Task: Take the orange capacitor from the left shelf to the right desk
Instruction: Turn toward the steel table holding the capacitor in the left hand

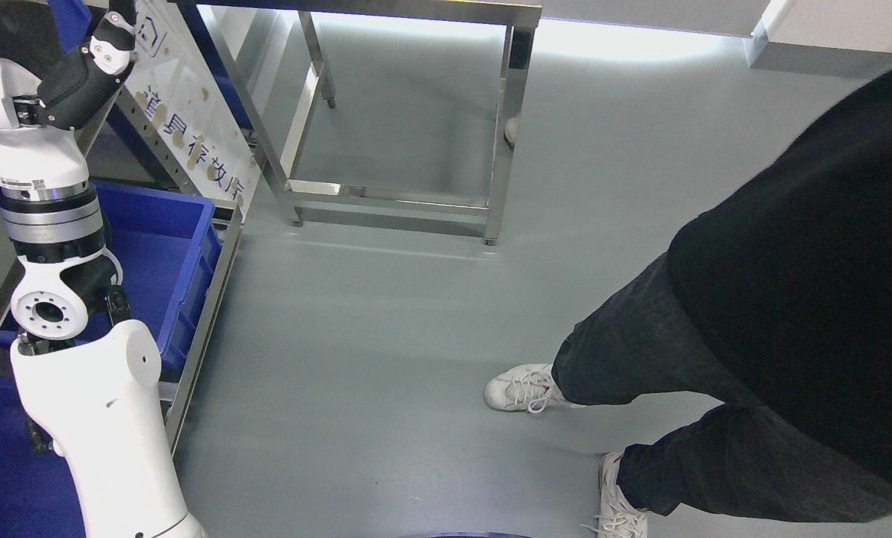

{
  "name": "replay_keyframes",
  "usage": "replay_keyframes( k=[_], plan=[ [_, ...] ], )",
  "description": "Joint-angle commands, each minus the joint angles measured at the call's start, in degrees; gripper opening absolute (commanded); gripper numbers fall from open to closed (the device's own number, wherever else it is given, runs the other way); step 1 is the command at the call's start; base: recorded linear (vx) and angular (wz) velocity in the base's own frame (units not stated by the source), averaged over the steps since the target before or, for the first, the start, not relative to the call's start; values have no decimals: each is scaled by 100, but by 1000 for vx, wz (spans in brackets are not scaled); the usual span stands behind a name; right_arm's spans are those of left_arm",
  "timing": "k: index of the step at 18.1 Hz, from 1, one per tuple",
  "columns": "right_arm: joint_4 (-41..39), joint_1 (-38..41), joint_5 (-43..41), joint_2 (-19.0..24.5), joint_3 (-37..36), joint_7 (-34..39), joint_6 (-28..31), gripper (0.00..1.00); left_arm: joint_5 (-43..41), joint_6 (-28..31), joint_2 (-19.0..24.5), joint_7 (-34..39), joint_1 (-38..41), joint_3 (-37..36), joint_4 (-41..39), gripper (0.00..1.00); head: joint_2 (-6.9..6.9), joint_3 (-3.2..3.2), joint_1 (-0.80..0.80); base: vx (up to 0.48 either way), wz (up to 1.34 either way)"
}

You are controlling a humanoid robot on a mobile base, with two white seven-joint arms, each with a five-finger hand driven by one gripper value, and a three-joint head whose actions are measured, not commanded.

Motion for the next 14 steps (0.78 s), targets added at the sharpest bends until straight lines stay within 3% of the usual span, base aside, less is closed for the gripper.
replay_keyframes(
  k=[1, 7, 14],
  plan=[
    [-100, 112, 26, -100, -70, -5, 6, 100, 11, -116, 99, 8, 98, -991, 0, 22, 0, 0, 0, 108, -312],
    [-100, 112, 26, -100, -70, -5, 6, 100, 11, -231, 99, 26, 643, -1520, 0, 22, 0, 0, 0, 120, -125],
    [-100, 112, 26, -100, -70, -5, 6, 100, 11, 340, 99, 70, 573, -1669, 88, 22, 0, 0, 0, 241, 49]
  ],
)
